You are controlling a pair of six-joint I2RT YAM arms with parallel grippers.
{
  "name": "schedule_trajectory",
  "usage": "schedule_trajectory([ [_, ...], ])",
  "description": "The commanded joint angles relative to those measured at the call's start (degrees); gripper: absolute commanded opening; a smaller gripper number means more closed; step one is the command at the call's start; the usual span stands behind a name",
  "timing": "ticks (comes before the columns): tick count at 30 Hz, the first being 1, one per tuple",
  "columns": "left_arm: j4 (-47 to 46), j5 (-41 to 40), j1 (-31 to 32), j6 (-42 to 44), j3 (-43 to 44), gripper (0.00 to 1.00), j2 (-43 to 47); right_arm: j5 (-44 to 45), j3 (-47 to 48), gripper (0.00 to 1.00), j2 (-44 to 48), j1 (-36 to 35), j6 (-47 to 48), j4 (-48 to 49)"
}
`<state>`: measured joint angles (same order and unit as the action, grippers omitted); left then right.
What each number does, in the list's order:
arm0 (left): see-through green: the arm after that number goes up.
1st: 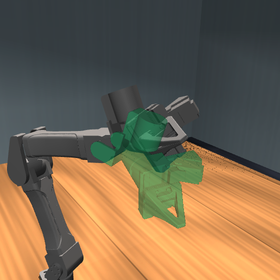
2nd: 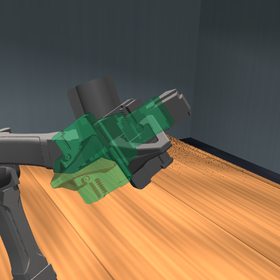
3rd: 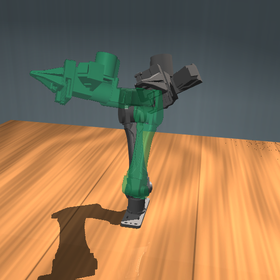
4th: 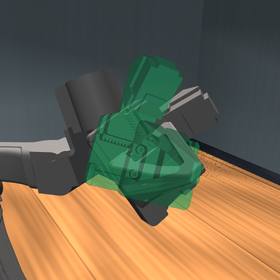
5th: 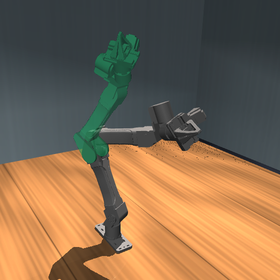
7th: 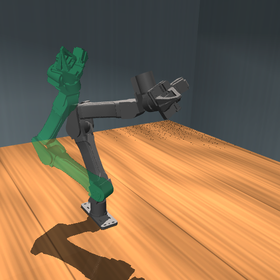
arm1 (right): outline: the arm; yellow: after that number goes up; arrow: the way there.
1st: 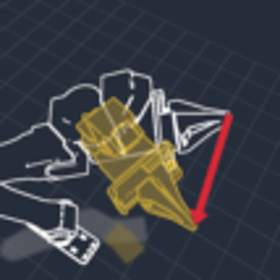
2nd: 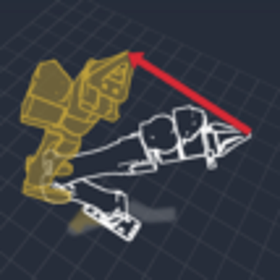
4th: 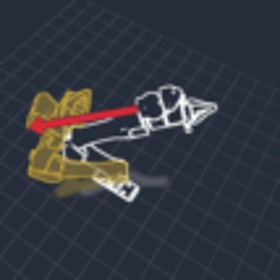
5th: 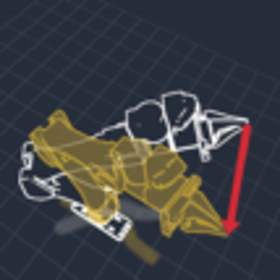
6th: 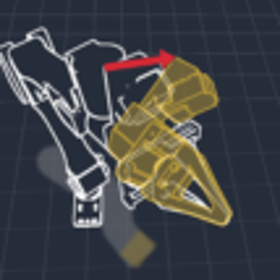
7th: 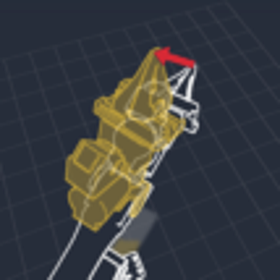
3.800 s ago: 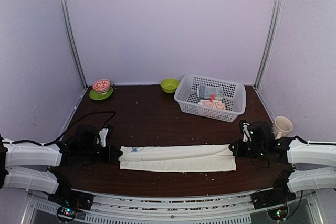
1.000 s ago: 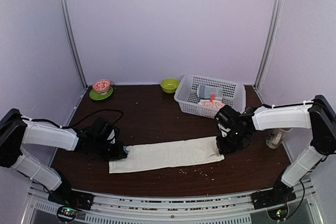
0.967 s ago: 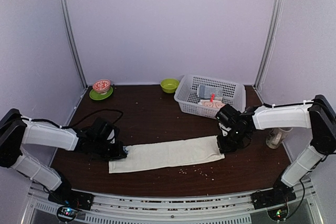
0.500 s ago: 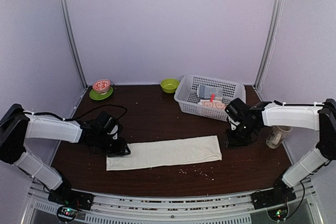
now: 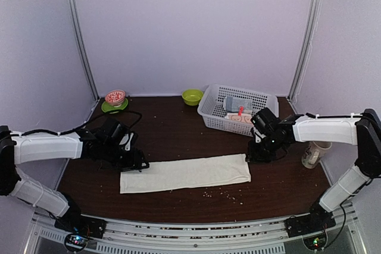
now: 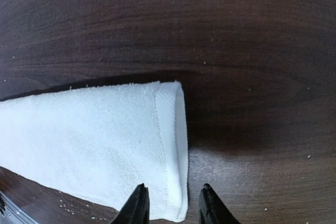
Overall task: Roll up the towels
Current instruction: Smooth out the towel at the center of the board.
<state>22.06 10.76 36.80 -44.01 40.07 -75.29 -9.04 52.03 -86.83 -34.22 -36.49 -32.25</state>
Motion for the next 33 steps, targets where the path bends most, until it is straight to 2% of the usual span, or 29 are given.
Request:
schedule_trajectory([
  [1,-1.1,-0.7,-0.3,0.8,0.5,0.56,0.6,-2.2,-3.1,0.34,2.3,-2.3,-3.0,2.1],
  [8,-2.1,-1.7,-0.3,0.7,1.1,0.54,-3.4,0.0,-6.0,0.32,1.2,-3.5,-7.7,5.6],
  [13,-2.4,-1.9,-0.3,0.5,0.2,0.54,-3.3,0.1,-5.3,0.26,-0.5,-3.6,-7.4,5.4],
  [21,-3.2,-1.5,-0.3,0.2,-0.6,0.54,-4.2,0.5,-6.1,0.24,-2.4,-3.6,-7.3,6.0],
  [28,-3.3,-1.7,-0.3,0.3,-0.5,0.54,-4.6,0.9,-5.9,0.07,-0.8,-3.6,-7.4,5.5],
  [33,-3.4,-1.9,-0.3,0.4,-0.8,0.54,-5.4,1.4,-5.7,0.02,1.4,-3.6,-7.3,4.0],
])
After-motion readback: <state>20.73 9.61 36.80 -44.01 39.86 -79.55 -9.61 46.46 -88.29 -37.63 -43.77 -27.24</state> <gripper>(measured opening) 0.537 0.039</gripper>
